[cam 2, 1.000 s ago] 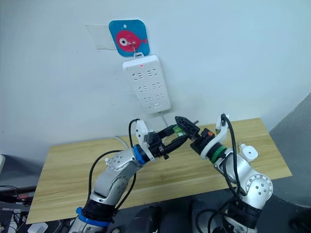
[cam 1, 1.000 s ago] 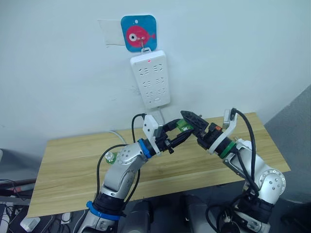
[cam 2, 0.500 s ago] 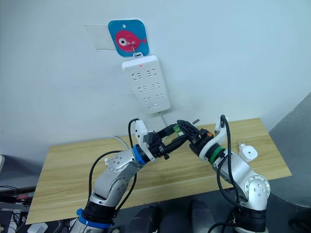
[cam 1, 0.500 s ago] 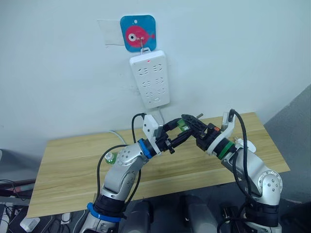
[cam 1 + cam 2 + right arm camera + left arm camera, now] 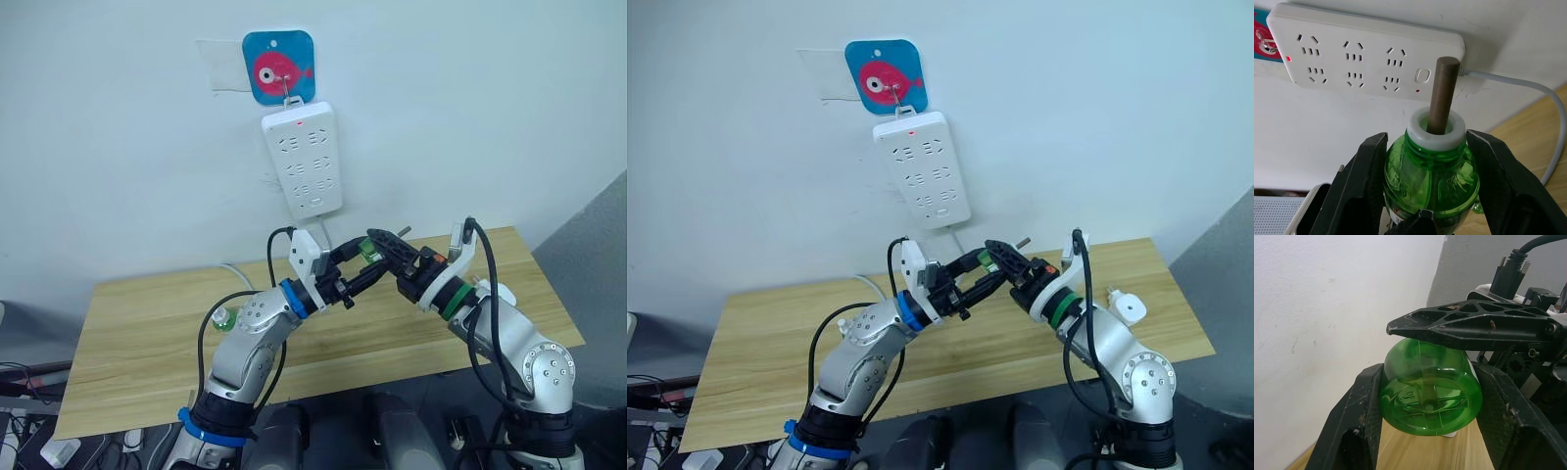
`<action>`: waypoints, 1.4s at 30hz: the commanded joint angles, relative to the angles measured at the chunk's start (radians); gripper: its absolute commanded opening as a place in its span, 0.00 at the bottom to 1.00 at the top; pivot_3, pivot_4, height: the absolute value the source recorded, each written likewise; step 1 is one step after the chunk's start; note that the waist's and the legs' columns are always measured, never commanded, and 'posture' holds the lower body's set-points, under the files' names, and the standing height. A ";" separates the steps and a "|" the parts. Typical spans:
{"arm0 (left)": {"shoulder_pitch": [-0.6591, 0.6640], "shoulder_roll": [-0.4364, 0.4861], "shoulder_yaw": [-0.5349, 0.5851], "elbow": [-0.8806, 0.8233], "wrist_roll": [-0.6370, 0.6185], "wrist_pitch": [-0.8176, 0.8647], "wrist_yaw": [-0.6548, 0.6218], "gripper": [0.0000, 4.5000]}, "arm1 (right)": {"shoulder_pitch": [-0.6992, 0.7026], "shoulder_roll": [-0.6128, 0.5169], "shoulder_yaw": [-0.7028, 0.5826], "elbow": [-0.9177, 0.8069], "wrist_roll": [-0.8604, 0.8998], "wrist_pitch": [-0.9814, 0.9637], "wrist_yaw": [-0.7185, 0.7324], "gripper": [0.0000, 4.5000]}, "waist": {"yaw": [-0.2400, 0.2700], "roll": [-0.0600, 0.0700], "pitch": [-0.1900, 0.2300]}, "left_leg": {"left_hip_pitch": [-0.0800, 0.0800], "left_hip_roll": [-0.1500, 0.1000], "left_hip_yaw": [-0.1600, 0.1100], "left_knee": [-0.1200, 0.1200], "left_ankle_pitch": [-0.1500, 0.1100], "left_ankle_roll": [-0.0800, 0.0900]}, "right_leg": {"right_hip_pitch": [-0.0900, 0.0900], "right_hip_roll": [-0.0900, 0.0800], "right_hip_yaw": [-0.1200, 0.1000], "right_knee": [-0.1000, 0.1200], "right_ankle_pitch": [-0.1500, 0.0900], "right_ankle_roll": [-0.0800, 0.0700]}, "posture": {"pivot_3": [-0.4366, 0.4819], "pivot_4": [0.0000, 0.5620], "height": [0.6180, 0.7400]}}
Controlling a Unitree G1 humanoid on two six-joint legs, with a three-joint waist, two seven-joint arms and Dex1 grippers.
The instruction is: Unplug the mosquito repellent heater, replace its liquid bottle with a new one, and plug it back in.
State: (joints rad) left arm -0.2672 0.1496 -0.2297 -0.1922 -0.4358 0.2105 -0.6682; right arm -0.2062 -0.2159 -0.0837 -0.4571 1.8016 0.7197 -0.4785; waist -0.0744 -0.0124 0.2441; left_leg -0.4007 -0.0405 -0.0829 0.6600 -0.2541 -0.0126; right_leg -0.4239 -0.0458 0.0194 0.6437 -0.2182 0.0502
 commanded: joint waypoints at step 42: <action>-0.049 0.210 -0.075 -0.053 0.130 0.150 -0.132 0.99 | -0.285 -0.017 0.143 1.382 -1.656 -1.086 0.617 0.48 | 0.025 -0.008 0.029 | 0.002 0.000 -0.001 0.000 0.000 0.000 | 0.000 0.000 0.001 0.002 0.002 -0.005 | 0.51 0.53 1.00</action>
State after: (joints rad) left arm -0.3054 0.3607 -0.3069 -0.2248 -0.3097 0.3755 -0.7969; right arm -0.4821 -0.2349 0.0775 0.8978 0.1643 -0.3324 0.1325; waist -0.0495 -0.0203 0.2730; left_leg -0.3985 -0.0403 -0.0843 0.6599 -0.2540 -0.0128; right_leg -0.4238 -0.0463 0.0202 0.6452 -0.2160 0.0450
